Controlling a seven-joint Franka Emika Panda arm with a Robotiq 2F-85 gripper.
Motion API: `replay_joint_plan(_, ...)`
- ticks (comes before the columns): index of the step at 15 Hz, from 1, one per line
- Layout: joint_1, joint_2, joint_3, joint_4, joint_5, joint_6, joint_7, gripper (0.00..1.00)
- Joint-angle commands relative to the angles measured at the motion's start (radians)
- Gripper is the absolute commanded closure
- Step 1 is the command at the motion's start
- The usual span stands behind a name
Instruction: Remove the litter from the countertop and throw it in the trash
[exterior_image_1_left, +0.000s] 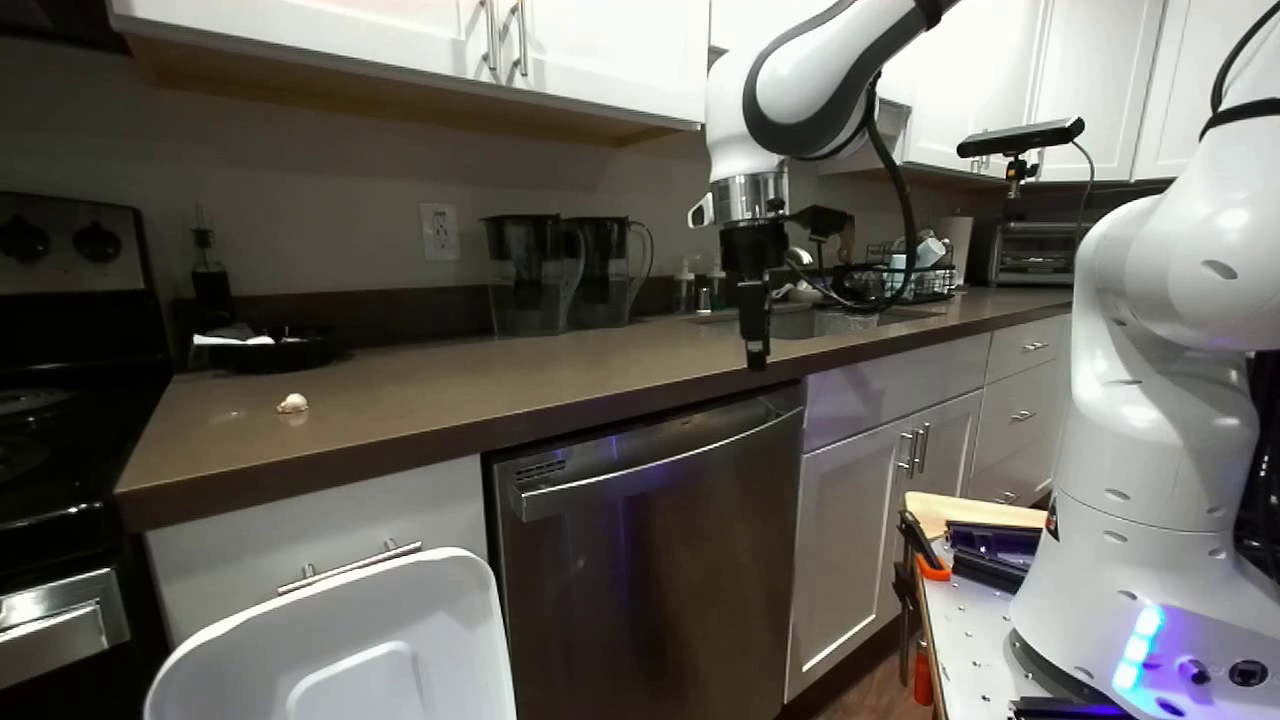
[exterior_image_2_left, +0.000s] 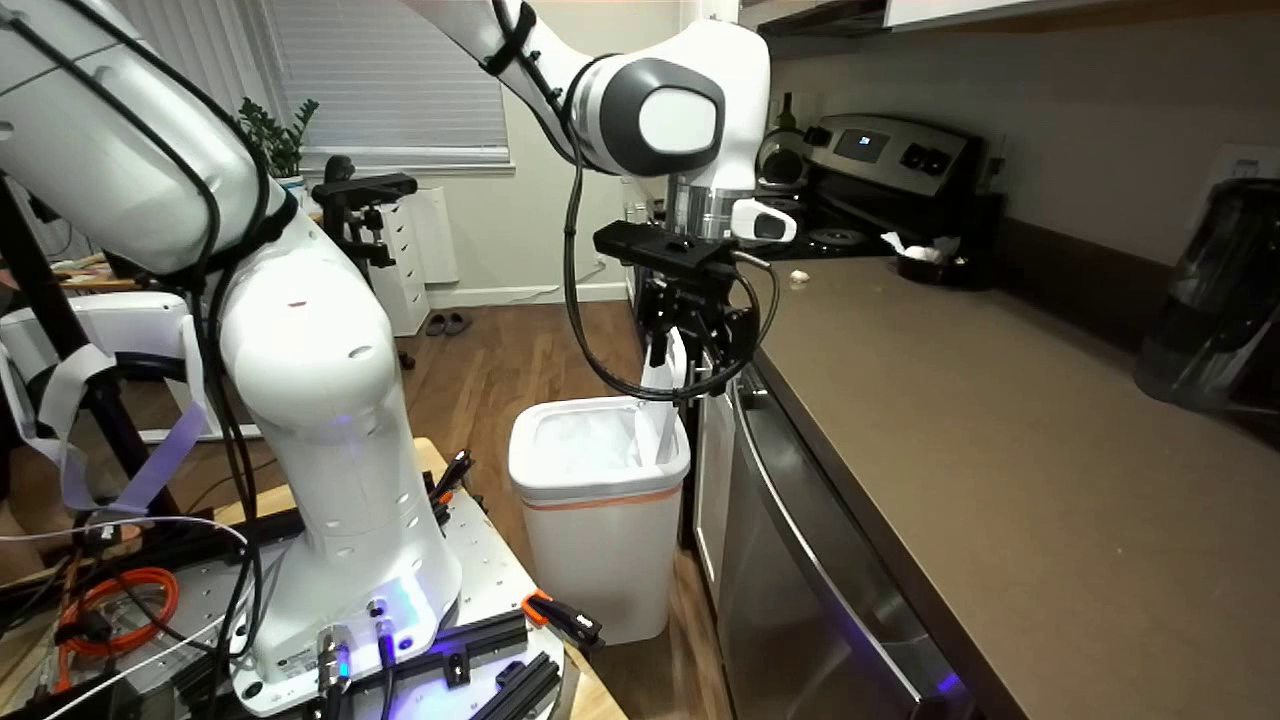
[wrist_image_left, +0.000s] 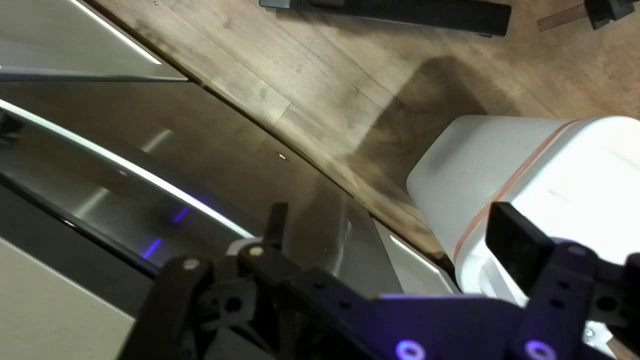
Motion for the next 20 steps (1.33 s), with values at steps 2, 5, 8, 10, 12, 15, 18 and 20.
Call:
replay_joint_plan(2, 0.069, 0.190, 0.072, 0.187, 0.092, -0.049, 0.006, 0.00)
replay_joint_plan(5, 0.095, 0.284, 0.129, 0.325, 0.086, -0.062, 0.018, 0.00)
replay_joint_plan(8, 0.121, 0.391, 0.176, 0.401, 0.083, 0.039, 0.010, 0.00)
replay_joint_plan(10, 0.131, 0.479, 0.200, 0.447, 0.096, 0.112, 0.004, 0.00)
replay_joint_plan(12, 0.133, 0.572, 0.219, 0.501, 0.110, 0.169, -0.007, 0.00)
replay_joint_plan(15, 0.119, 0.691, 0.245, 0.615, 0.143, 0.225, -0.032, 0.00)
replay_joint_plan(18, 0.109, 0.776, 0.276, 0.781, 0.191, 0.147, -0.035, 0.00)
replay_joint_plan(20, 0.115, 0.805, 0.285, 0.873, 0.184, 0.114, -0.017, 0.00)
